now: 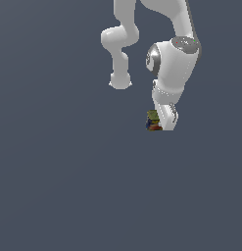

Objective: Pick up the object and move it to a goal position.

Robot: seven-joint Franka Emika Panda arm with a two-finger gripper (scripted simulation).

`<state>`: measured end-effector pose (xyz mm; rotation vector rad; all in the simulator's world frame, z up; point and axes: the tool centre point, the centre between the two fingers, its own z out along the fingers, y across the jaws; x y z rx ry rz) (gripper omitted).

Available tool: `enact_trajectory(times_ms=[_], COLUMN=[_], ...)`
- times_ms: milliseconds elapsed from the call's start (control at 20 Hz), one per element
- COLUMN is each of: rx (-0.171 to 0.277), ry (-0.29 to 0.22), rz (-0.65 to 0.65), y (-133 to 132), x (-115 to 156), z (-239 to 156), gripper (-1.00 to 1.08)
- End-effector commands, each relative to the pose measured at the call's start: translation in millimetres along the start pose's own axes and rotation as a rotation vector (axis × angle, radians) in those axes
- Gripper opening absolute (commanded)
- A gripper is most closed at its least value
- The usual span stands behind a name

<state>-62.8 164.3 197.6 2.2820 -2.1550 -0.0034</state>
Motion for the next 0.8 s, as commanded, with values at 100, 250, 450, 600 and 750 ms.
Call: enact_trajectory(times_ms=[100, 250, 450, 600, 750], rx=[0.004, 0.004, 0.005, 0.005, 0.004], ry=[0.000, 0.001, 0.001, 0.001, 0.001], rz=[0.001, 0.001, 0.001, 0.001, 0.001], y=[19, 29, 39, 43, 44], x=[-22, -34, -47, -52, -54], z=[-35, -52, -70, -78, -81], gripper=[-1.00, -1.00, -1.00, -1.00, -1.00])
